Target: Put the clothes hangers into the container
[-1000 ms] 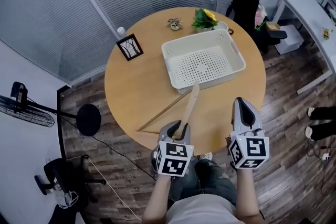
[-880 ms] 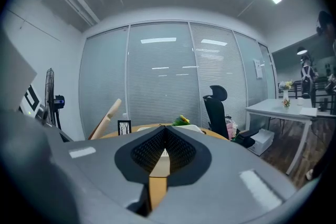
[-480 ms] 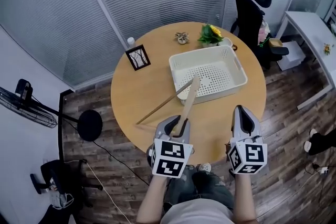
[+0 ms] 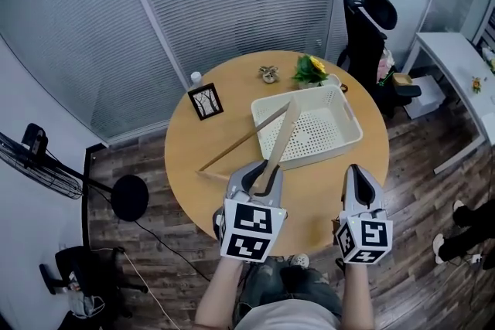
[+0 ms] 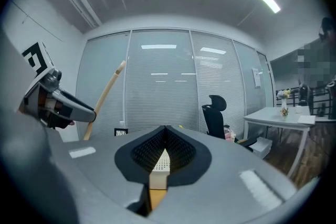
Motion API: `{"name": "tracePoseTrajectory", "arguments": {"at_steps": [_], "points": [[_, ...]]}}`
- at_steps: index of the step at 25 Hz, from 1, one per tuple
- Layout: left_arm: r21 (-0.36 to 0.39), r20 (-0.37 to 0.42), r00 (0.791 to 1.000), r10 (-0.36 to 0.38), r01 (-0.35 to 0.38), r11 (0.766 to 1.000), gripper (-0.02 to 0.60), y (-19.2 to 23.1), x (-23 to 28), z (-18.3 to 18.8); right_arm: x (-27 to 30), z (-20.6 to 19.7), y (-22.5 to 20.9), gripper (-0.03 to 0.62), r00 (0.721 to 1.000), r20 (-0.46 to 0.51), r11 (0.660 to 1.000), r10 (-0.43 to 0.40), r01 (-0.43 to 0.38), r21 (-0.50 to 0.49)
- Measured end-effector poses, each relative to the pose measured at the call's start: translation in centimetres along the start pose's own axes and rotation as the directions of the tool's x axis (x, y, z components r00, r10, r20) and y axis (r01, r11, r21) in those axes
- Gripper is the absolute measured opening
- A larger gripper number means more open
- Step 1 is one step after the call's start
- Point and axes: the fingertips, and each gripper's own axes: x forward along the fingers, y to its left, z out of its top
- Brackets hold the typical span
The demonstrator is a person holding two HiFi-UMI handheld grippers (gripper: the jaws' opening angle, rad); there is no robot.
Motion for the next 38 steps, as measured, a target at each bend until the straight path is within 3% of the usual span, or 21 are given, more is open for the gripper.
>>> {"name": "tracePoseTrajectory", "arguments": {"at_steps": [21,38], "points": [[0.120,0.127,0.985,-0.115,0.100,0.988,0.089,2.7,2.5,6.5,0.8,0.6,0.5,0.021,0.992,0.024,0.992,-0.127,0.128,-0.021],[0.146,0.135,0.977,-0.166,0.146,0.978,0.089,-0.3,6.8,9.3,2.4,0.7,-3.6,0.021,0.986,0.020,0.986,-0.164,0.164,-0.010]]}}
